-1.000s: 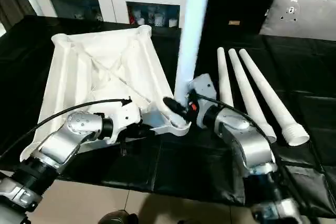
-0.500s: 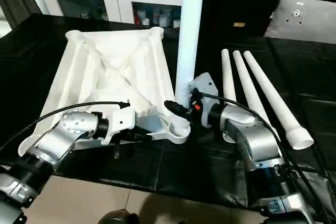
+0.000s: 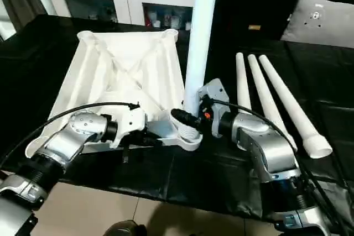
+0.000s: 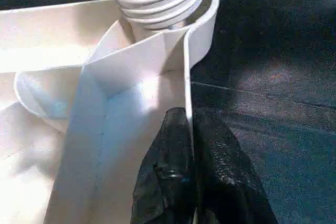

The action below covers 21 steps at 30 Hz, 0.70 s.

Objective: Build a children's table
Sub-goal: Insert table leg to table base

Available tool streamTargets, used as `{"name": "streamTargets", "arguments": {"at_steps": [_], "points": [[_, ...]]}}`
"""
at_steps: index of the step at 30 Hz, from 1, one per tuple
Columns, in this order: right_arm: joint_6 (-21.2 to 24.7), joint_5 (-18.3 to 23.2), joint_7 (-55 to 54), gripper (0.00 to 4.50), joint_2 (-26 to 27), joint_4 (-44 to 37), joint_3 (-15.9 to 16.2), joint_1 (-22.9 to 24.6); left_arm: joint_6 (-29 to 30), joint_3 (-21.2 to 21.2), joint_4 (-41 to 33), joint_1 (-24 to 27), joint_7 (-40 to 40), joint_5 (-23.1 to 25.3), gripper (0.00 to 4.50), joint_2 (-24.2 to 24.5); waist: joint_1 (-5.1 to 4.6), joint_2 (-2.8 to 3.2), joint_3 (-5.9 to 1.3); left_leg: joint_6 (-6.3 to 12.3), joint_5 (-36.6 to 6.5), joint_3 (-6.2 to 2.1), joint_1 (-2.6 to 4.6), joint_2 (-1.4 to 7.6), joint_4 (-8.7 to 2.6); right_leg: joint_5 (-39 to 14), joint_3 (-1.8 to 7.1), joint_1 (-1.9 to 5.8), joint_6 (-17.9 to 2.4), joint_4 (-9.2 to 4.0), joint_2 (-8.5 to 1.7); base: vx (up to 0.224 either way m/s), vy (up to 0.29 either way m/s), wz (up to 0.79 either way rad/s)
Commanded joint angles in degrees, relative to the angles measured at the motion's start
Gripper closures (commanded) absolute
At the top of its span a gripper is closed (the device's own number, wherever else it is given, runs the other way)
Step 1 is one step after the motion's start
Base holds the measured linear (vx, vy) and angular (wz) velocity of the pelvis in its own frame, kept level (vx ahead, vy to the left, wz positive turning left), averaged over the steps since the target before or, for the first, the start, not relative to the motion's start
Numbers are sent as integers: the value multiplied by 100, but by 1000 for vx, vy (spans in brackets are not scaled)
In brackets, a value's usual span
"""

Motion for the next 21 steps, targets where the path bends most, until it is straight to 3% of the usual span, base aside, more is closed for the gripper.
{"name": "streamTargets", "arguments": {"at_steps": [1,13,21], "points": [[139,44,34,259,-49,-16,-19,-25,29,54,185,-23,59,48,450,-12,-13,-56,-364,238,-1008,-279,134,656,-431,-2029,494,228,-561,-584,-947,0,0,0],[270,55,91,259,-154,-101,-52,-37,-53,184,395,-189,305,154,450,-137,-17,-55,-369,232,-1067,-283,131,647,-435,-2050,493,223,-519,-595,-949,0,0,0],[160,-52,-2,259,-77,157,-50,-155,-72,230,303,-166,6,40,450,-120,-17,-49,-366,242,-1063,-283,130,654,-437,-2020,488,218,-575,-595,-951,0,0,0]]}}
